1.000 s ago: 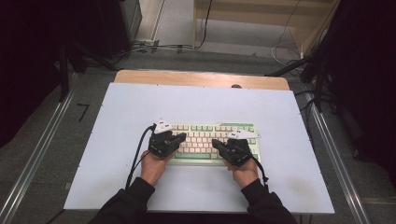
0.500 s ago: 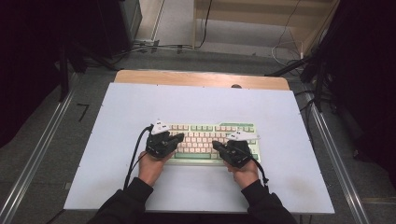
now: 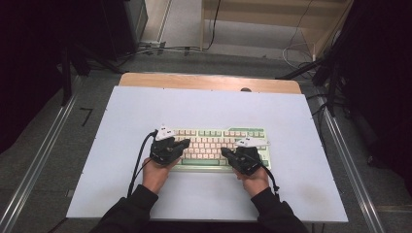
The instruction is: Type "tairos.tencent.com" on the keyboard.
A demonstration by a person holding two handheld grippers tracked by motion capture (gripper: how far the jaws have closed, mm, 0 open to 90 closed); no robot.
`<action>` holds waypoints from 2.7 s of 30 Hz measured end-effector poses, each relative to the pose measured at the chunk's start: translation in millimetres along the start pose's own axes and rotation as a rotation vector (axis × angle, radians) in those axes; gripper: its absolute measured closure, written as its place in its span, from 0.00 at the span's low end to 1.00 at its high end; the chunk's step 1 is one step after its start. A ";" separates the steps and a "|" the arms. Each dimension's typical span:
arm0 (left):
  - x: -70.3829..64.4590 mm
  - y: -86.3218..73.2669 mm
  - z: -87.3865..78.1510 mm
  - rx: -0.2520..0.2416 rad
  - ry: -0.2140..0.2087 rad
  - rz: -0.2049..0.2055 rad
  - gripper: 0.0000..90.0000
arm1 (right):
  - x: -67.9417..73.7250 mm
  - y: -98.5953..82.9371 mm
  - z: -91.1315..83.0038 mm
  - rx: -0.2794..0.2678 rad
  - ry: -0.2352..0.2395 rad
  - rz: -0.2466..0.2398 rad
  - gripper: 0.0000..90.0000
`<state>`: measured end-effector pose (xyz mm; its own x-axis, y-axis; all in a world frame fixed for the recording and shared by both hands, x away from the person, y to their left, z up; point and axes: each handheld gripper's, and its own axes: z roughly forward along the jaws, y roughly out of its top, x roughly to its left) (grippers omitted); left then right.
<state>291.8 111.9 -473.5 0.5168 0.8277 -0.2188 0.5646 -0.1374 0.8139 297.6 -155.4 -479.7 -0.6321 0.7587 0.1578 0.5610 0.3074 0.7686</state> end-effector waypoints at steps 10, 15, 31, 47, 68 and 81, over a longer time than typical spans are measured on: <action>0.2 -1.0 -0.5 0.002 0.003 -0.001 1.00 | -1.7 -2.3 2.6 0.019 -0.007 -0.003 0.97; -0.3 -1.2 -0.5 0.000 0.001 0.001 1.00 | -1.8 -3.5 4.9 0.036 -0.020 -0.011 0.97; 0.6 -1.2 -1.6 0.000 0.003 0.000 1.00 | -1.7 -4.9 7.0 0.054 -0.026 -0.012 0.97; 1.1 -1.5 -1.6 0.001 0.004 -0.002 1.00 | -0.8 -5.8 6.8 0.055 -0.025 -0.015 0.97; 0.7 -2.3 -1.9 0.005 -0.004 -0.005 1.00 | 0.8 0.1 0.6 0.008 -0.026 -0.010 0.97; 1.4 -5.0 -7.4 0.006 -0.017 -0.008 1.00 | 0.6 3.5 0.4 -0.004 -0.022 -0.012 0.97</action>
<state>284.9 117.7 -473.9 0.5232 0.8194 -0.2342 0.5727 -0.1345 0.8087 299.4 -153.7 -477.2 -0.6268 0.7674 0.1350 0.5515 0.3146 0.7726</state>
